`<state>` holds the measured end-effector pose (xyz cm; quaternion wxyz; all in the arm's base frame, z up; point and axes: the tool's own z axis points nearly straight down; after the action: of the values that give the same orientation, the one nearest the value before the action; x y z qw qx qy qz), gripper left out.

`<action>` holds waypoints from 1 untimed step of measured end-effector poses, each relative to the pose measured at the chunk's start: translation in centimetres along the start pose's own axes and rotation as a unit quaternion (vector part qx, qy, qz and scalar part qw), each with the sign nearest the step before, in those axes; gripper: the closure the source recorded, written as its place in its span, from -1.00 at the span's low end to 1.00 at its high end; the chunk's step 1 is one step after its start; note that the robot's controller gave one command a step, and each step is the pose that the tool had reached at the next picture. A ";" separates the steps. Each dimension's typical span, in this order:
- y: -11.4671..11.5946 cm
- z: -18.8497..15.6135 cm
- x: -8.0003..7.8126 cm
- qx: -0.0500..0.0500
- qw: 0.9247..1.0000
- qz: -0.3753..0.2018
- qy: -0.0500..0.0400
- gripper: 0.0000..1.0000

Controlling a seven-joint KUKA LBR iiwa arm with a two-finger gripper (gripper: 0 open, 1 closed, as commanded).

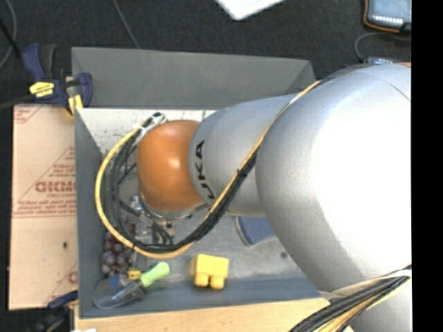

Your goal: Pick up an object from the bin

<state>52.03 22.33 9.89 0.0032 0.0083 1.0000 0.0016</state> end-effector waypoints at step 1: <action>0.9 -1.1 -0.2 -0.002 0.994 0.107 -0.005 1.00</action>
Offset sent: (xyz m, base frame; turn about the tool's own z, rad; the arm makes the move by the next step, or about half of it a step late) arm 0.0000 0.0000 0.0000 0.0000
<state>52.24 23.23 10.96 0.0076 0.1157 0.9932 0.0040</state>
